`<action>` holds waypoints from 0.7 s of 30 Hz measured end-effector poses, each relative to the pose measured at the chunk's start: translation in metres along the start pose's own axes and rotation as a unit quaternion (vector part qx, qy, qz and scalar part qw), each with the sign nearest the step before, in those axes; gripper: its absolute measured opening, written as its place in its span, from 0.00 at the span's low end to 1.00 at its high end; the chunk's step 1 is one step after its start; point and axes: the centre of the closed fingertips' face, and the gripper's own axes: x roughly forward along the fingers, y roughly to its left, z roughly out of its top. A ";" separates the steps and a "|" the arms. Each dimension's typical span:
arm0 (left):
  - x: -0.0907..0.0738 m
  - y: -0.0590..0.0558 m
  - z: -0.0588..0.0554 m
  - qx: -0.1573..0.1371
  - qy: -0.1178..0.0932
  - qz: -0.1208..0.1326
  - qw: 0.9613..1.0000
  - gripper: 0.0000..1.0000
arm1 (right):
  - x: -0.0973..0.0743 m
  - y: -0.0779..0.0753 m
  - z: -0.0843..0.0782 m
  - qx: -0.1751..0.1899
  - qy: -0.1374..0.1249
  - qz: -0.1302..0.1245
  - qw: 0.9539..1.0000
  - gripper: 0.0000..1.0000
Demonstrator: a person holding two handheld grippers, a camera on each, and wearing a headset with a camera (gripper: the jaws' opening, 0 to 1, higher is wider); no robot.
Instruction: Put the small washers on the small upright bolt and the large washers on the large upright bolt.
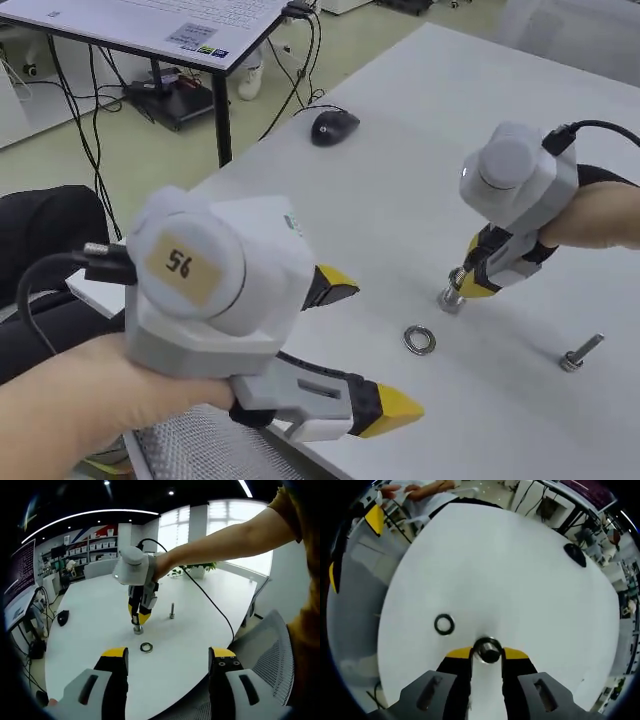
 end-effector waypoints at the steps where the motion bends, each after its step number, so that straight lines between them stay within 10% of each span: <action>1: 0.000 0.000 0.000 0.000 0.000 0.000 1.000 0.64 | 0.002 0.001 -0.001 0.000 0.002 0.000 1.000 0.22; 21: 0.001 -0.001 -0.002 0.002 0.006 0.003 1.000 0.64 | 0.022 -0.001 -0.008 0.004 -0.014 0.005 1.000 0.23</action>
